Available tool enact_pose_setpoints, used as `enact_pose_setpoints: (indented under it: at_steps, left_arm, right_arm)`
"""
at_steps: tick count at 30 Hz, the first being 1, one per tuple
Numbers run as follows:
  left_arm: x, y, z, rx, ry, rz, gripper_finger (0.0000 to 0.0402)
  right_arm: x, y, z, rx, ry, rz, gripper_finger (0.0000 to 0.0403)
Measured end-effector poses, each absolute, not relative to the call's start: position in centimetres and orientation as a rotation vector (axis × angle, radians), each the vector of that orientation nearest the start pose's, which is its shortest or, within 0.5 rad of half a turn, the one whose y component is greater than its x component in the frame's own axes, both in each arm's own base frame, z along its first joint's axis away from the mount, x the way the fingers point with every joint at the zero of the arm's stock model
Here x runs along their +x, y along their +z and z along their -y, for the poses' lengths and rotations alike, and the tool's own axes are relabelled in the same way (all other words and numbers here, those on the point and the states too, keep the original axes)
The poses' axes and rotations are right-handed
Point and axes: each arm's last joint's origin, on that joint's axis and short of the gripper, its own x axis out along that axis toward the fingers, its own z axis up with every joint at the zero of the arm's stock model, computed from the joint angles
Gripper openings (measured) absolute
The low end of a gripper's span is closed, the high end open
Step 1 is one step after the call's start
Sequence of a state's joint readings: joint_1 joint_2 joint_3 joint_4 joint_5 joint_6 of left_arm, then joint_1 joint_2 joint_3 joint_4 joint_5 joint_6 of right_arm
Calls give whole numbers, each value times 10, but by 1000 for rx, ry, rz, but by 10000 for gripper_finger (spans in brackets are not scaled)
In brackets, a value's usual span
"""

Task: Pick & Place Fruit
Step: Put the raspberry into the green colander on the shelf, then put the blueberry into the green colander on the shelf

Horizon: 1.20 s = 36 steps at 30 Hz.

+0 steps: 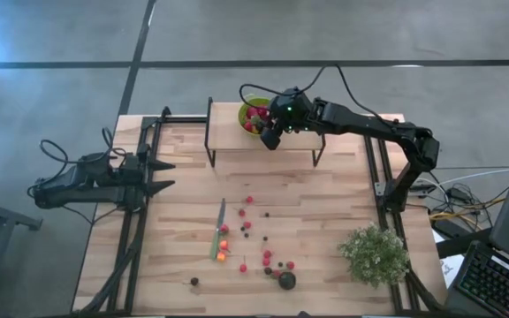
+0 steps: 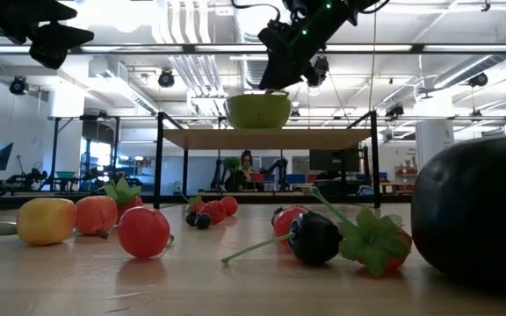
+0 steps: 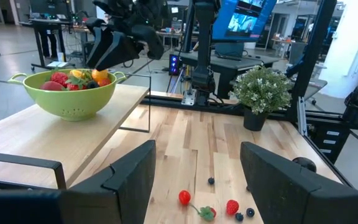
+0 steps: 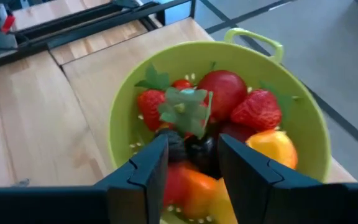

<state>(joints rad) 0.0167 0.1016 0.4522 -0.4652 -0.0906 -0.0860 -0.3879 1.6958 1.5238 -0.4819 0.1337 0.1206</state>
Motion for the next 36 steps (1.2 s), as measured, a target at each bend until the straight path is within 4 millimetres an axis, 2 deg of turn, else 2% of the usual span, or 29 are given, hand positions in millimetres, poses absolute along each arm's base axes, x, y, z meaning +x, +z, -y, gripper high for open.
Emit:
enact_pose_setpoints:
  at_steps: [6, 13, 19, 25, 36]
  left_arm:
    - [63, 260, -4, -82, 112, -110, 241]
    - [63, 260, -4, -82, 112, -110, 241]
    - [63, 260, -4, -82, 112, -110, 241]
    - [63, 260, -4, -82, 112, -110, 241]
    - [63, 260, -4, -82, 112, -110, 241]
  right_arm:
    - [350, 329, 150, 212, -550, -607, 178]
    - [349, 377, 133, 174, -452, -470, 194]
    - [359, 400, 95, 110, -332, -427, 171]
    - [363, 410, 50, 39, -205, -463, 147]
    - [355, 384, -33, 8, -6, -698, 117]
